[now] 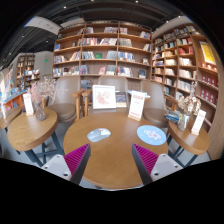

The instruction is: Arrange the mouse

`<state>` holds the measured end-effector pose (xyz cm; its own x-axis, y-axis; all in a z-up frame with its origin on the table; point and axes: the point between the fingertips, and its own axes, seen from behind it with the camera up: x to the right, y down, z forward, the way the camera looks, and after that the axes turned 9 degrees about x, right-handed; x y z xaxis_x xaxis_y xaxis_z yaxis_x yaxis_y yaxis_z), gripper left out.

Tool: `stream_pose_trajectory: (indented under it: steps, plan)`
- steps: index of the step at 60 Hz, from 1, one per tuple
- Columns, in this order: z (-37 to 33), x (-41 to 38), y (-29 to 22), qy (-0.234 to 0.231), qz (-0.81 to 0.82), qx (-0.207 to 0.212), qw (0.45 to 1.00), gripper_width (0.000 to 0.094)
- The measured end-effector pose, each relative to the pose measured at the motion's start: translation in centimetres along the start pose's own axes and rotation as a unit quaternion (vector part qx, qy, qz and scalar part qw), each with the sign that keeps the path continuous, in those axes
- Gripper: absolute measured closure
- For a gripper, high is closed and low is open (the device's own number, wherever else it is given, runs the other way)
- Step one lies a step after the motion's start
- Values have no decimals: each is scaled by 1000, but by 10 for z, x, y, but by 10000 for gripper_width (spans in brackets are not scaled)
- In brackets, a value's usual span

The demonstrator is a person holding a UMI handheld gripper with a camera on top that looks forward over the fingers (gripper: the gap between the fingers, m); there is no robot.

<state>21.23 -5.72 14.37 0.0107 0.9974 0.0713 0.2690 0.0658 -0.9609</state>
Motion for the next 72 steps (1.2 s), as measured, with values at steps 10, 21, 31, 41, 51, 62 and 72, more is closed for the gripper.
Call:
stream_pose_trajectory:
  steps: [10,21,31,41,51,62,72]
  plan:
    - [24,-36,15,-19,17,-3,1000,80]
    - [59,-59,34,-20,15,-5,1000,81]
    - [89,-75,48,-23,2,-6,1000,82]
    - [124,-89,59,-23,1,-11,1000,83]
    - [157,-93,68,-11,-4,-23,1000,83]
    - [188,-90,70,4,-1,-37,999,86]
    - [212,-90,78,9,0,-55,998,85]
